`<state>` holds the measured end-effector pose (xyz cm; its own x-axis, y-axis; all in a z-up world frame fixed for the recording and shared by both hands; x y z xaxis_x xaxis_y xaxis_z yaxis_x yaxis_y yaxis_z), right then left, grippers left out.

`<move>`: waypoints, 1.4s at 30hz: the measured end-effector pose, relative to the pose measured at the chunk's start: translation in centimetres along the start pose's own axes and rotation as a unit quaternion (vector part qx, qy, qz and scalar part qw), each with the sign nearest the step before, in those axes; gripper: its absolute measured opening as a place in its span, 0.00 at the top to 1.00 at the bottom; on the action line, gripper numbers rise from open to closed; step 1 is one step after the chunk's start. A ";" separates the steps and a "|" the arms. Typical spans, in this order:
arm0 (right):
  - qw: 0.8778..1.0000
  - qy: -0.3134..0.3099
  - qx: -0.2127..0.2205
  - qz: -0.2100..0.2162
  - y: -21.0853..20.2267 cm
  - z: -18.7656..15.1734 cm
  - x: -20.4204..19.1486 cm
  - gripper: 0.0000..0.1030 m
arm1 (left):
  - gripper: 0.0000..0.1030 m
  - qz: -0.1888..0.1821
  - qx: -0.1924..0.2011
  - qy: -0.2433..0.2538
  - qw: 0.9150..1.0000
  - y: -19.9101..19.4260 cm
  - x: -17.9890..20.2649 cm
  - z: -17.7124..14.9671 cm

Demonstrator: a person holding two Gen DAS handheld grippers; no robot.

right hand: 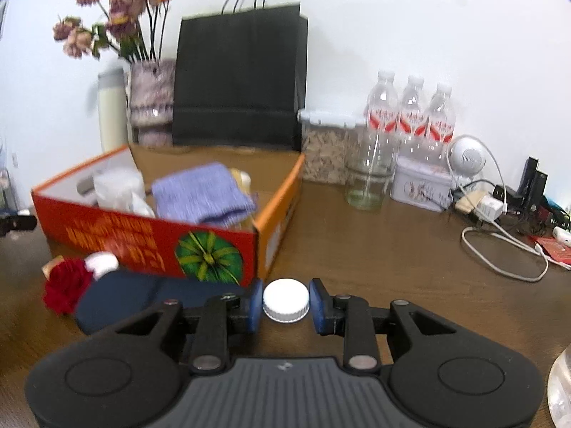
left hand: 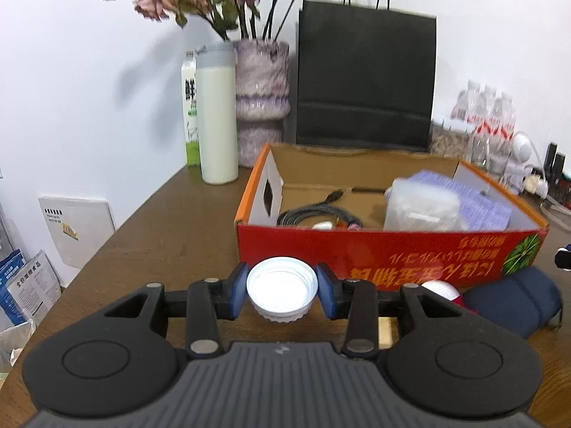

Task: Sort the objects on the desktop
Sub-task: 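Grasp the large white cap with the left tool while the right grasps the small cap, then carry both white caps over the cardboard box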

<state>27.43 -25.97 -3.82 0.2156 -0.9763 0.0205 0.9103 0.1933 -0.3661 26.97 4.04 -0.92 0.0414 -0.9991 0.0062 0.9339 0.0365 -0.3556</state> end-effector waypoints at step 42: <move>0.995 -0.028 0.073 0.055 11.9 8.4 -8.4 0.74 | 0.61 -0.003 0.068 0.003 0.998 10.7 3.6 7.6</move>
<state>39.36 -14.66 -0.56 0.3331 -0.9420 0.0404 0.9207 0.3157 -0.2296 39.80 1.01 2.39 0.0348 -0.9994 0.0028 0.9735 0.0332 -0.2264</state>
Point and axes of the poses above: each gripper's, at about its wrist camera, not at the fingertips, and y roughly the way its jaws point, x to its right, z to its top, the point moved 5 cm from there along y, roughly the way its jaws point, and after that the axes turned 7 degrees about x, right-handed, at the moved point
